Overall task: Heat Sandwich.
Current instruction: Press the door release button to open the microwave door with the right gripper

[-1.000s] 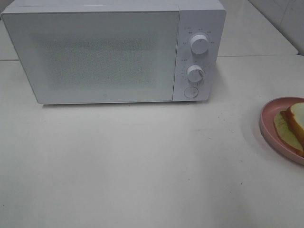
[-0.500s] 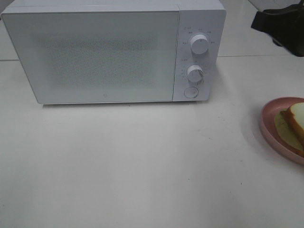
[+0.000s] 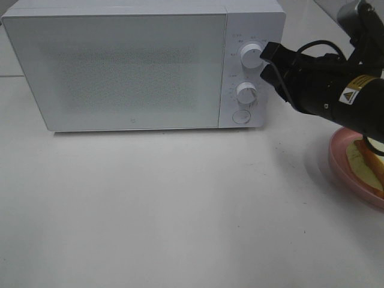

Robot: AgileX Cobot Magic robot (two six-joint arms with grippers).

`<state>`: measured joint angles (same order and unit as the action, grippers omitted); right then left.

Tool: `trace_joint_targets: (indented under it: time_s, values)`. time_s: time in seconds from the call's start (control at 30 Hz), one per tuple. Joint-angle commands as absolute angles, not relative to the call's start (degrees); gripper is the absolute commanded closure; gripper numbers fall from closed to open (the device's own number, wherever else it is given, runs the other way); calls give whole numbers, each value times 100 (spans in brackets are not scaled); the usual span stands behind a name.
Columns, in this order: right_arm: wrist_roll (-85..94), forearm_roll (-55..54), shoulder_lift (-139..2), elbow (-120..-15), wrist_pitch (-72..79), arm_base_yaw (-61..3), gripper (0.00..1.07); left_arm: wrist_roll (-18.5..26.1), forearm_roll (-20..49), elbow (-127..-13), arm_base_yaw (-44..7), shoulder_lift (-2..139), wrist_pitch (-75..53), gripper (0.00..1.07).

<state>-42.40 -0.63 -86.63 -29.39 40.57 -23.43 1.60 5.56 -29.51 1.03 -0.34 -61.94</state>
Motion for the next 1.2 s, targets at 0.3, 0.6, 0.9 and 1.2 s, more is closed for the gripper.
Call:
trace_joint_targets:
  time_s: [0.3, 0.6, 0.9, 1.2]
  values:
    - [-6898, -115, -10073, -3100, 4819, -2361, 107, 132, 567, -2945, 109, -97, -6119, 34]
    - [-8107, -493, -11035, -3426, 5180, -2361, 107, 132, 567, -2945, 109, -97, -6119, 34]
    - [-8262, -974, -11528, -3799, 5202, -2361, 107, 132, 567, -2945, 109, -97, -6119, 34]
    - [-8285, -1364, -11826, -4148, 5197, -2361, 107, 132, 567, -2945, 109, -97, -6119, 34]
